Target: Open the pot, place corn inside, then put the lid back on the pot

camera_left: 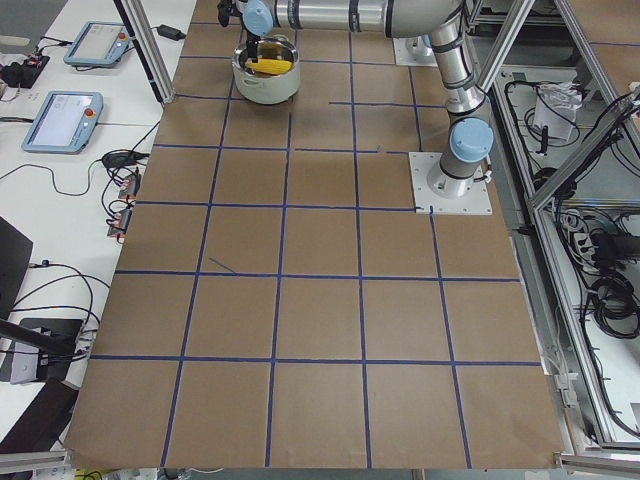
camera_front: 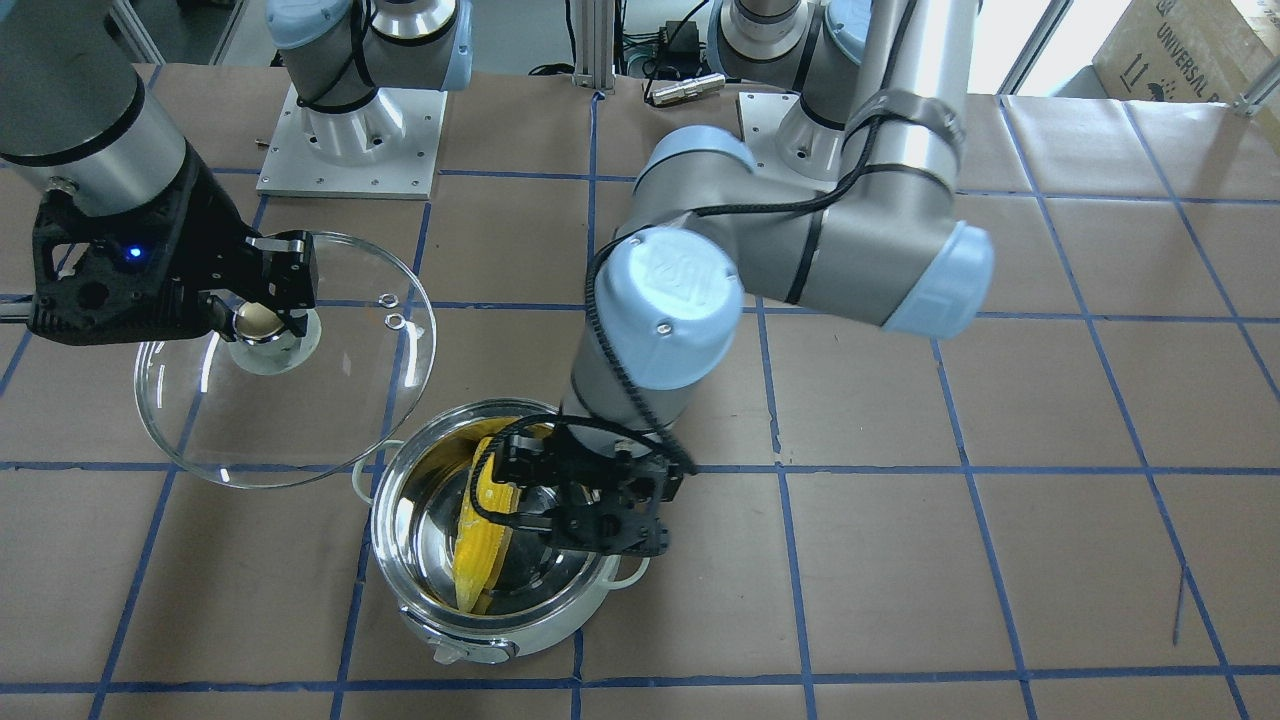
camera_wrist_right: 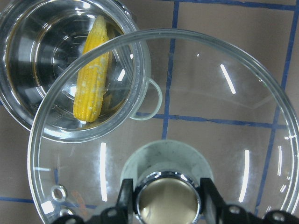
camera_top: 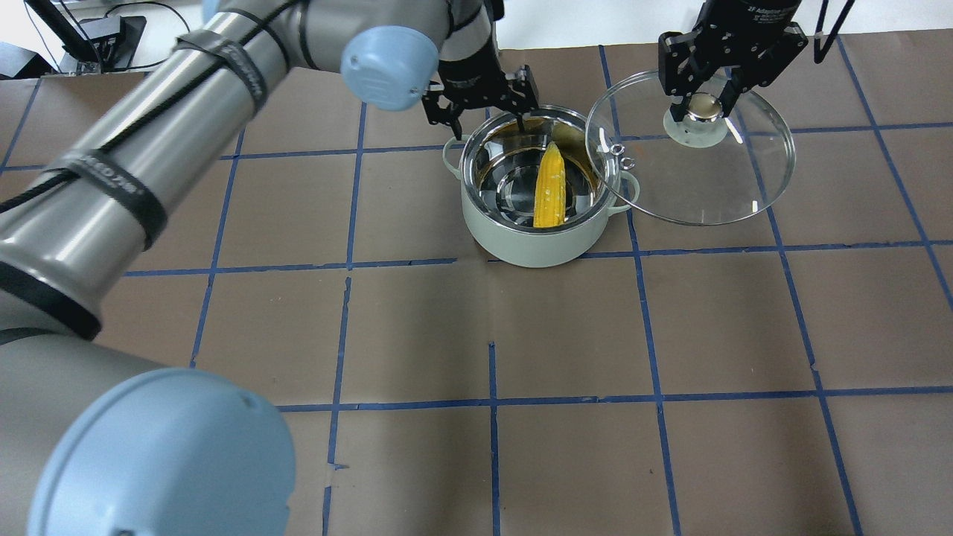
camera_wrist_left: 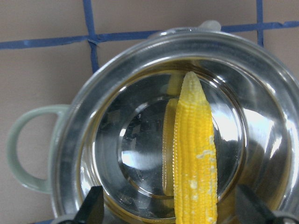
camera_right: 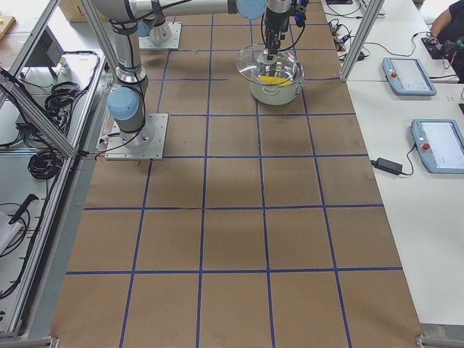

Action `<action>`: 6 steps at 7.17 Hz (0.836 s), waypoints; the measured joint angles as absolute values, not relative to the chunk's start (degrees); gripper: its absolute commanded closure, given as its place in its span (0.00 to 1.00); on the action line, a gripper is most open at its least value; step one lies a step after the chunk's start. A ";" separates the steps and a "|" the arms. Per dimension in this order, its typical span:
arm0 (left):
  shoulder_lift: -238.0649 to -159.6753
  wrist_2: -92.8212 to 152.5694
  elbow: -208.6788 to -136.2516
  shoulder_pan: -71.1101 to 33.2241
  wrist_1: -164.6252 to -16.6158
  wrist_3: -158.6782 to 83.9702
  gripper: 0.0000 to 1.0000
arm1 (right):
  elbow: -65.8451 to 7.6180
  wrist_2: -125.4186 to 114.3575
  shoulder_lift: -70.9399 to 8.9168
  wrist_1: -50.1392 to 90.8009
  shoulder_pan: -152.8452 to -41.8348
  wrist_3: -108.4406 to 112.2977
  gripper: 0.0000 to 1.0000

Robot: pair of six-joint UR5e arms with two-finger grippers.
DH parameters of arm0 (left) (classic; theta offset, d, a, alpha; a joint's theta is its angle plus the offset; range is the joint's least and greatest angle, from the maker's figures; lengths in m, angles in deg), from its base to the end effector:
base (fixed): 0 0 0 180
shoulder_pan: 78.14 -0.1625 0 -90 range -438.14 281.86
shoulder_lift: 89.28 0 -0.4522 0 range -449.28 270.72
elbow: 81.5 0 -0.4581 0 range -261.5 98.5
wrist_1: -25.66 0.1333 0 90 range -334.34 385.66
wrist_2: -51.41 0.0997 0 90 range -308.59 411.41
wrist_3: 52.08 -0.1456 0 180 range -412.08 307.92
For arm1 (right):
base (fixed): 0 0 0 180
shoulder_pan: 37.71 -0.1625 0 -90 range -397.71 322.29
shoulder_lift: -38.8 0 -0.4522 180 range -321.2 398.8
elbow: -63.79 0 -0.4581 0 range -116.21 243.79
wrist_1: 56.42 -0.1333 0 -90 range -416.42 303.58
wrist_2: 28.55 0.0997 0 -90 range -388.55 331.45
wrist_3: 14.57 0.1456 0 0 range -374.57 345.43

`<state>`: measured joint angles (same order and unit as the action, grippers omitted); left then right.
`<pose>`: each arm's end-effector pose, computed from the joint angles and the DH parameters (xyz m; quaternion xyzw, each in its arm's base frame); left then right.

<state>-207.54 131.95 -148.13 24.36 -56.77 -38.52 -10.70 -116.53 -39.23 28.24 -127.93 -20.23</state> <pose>-0.3216 -0.7244 0.3830 0.0073 -0.9963 0.0041 0.0856 0.1409 -0.6456 0.4846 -0.0510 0.9984 0.0149 0.0184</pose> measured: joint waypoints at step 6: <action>-184.57 139.07 -160.85 11.23 -70.79 -51.49 0.00 | -10.52 -116.66 -30.49 41.18 -137.87 -14.79 0.67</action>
<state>-184.57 139.07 -160.85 11.23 -70.79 -51.49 -10.52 -116.66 -30.49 41.18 -137.87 -14.79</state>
